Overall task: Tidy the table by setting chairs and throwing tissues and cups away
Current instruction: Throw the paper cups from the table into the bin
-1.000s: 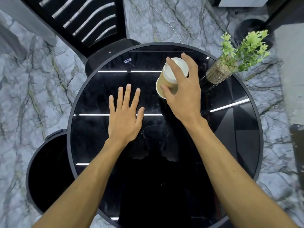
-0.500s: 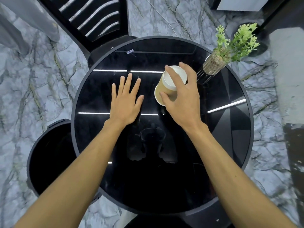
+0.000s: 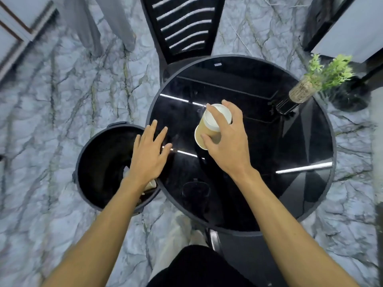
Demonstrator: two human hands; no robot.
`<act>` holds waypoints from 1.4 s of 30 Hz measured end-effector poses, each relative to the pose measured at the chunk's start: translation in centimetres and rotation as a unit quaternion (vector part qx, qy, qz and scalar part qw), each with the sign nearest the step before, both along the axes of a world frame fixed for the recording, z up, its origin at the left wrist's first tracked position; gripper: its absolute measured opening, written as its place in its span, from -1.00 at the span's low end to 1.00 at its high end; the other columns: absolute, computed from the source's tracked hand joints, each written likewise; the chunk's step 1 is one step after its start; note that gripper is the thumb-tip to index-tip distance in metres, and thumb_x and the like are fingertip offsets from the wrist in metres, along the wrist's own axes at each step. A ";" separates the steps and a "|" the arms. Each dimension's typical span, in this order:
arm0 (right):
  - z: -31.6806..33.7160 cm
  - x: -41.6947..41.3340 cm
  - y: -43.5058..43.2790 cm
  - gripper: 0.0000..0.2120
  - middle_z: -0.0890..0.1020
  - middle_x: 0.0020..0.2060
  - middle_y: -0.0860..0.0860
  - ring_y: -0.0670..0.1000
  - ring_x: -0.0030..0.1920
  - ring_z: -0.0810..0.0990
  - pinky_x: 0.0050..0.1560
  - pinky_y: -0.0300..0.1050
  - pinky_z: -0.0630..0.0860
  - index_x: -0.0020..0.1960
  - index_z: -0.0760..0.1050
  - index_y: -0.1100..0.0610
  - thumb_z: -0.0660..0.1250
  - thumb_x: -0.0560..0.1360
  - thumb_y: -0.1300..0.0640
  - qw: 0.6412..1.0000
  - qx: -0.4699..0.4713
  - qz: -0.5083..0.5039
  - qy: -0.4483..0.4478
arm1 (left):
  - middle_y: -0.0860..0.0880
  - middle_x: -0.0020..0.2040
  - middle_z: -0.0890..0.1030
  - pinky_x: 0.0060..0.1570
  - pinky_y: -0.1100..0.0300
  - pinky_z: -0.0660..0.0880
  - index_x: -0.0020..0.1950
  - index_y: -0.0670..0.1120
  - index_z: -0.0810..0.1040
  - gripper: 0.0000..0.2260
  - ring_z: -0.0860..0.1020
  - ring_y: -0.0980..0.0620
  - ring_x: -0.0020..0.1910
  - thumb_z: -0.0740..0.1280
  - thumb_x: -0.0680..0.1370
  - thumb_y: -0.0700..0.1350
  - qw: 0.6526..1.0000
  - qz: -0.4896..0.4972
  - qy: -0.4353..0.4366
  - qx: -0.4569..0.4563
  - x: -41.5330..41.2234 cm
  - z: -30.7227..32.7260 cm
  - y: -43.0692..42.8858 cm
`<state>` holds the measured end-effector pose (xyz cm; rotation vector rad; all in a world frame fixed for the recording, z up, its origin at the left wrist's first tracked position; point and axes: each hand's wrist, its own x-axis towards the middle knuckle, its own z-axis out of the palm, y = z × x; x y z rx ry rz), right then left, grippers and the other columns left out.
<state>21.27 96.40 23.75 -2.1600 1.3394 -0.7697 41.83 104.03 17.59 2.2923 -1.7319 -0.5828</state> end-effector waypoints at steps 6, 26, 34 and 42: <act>-0.1 5.4 4.4 -0.42 0.27 0.45 0.09 0.09 0.43 0.30 0.25 -0.17 0.34 0.43 0.38 -0.04 0.47 0.45 0.11 0.996 0.013 0.088 -0.005 | -0.05 0.62 0.06 0.53 -0.15 -0.01 0.57 0.01 0.23 -0.53 0.01 -0.08 0.60 0.13 0.66 0.09 0.995 0.103 0.013 -0.015 4.1 -0.2 7.9; -16.9 23.9 10.3 -0.19 -0.15 0.59 0.11 0.26 0.56 0.03 0.40 0.39 0.23 0.58 0.04 -0.02 0.44 0.49 0.05 0.914 0.207 0.230 0.264 | -0.08 0.62 0.09 0.51 -0.13 0.10 0.56 -0.03 0.26 -0.52 0.10 -0.11 0.58 0.13 0.67 0.09 0.943 0.306 0.091 0.098 16.8 -9.5 20.3; -19.1 25.8 10.9 -0.43 0.17 0.53 0.10 0.17 0.47 0.26 0.37 0.11 0.37 0.45 0.33 0.06 0.43 0.48 0.11 0.886 0.255 0.264 0.284 | -0.06 0.61 0.11 0.51 -0.13 0.08 0.56 -0.01 0.26 -0.53 0.08 -0.08 0.59 0.15 0.67 0.09 0.930 0.321 0.114 0.141 17.8 -12.4 21.3; -15.1 27.8 10.6 -0.54 0.31 0.46 0.06 0.10 0.41 0.33 0.30 0.00 0.38 0.43 0.38 0.09 0.34 0.55 0.11 0.899 0.254 0.274 0.228 | -0.08 0.58 0.22 0.49 -0.11 0.11 0.54 -0.03 0.31 -0.55 0.14 -0.10 0.57 0.17 0.66 0.06 0.941 0.304 0.092 0.116 18.9 -9.9 20.1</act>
